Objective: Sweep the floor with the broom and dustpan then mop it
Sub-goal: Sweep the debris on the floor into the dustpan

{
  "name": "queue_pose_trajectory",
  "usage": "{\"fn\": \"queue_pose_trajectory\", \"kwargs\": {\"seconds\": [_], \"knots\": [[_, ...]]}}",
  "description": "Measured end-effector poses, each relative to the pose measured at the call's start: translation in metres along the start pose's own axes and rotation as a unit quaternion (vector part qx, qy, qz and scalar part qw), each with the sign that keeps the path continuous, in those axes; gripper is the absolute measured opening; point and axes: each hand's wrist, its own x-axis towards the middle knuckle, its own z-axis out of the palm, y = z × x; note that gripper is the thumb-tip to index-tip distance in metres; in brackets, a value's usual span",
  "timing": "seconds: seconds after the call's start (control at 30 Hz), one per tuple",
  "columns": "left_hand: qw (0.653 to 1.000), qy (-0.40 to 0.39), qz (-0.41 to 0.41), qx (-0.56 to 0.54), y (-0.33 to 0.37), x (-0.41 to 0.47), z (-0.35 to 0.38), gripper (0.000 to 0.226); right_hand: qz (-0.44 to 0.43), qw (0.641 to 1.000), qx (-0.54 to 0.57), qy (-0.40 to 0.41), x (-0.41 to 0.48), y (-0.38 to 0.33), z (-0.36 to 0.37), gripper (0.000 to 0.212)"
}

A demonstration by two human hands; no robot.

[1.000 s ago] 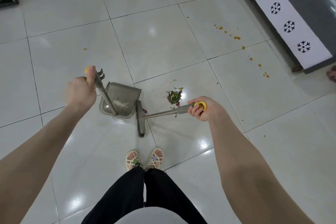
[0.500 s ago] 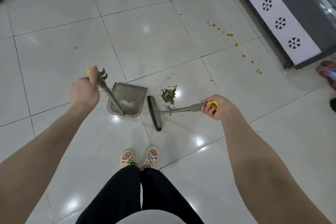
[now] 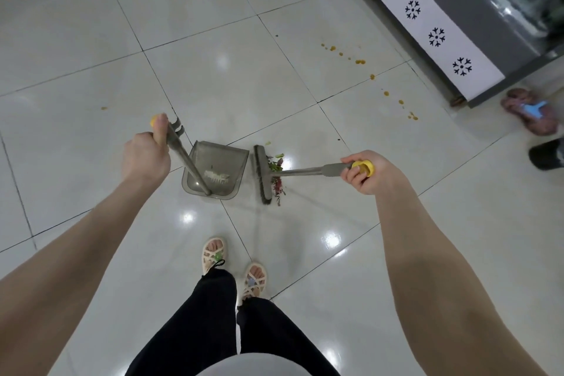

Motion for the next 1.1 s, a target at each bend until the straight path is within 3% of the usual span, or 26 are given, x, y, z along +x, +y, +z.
{"fn": "queue_pose_trajectory", "kwargs": {"seconds": [0.2, 0.3, 0.77, 0.97, 1.1], "knots": [[0.998, -0.011, 0.06, 0.028, 0.016, 0.041, -0.011, 0.058, -0.023, 0.985, 0.16, -0.055, 0.018, 0.004, 0.02, 0.021], [0.998, -0.013, 0.067, 0.017, 0.018, 0.074, -0.014, 0.073, -0.04, 0.977, 0.203, -0.056, 0.036, 0.008, 0.041, 0.019], [0.981, -0.087, 0.163, 0.063, 0.041, 0.221, -0.037, 0.077, -0.059, 0.91, 0.403, -0.084, 0.088, -0.018, 0.169, 0.025], [0.976, -0.118, 0.17, 0.073, 0.049, 0.242, -0.025, 0.079, -0.065, 0.876, 0.476, -0.049, 0.096, -0.007, 0.178, 0.029], [0.958, -0.124, 0.233, 0.111, 0.053, 0.252, -0.011, 0.059, -0.049, 0.865, 0.5, -0.01, 0.079, 0.002, 0.159, 0.027]]}}
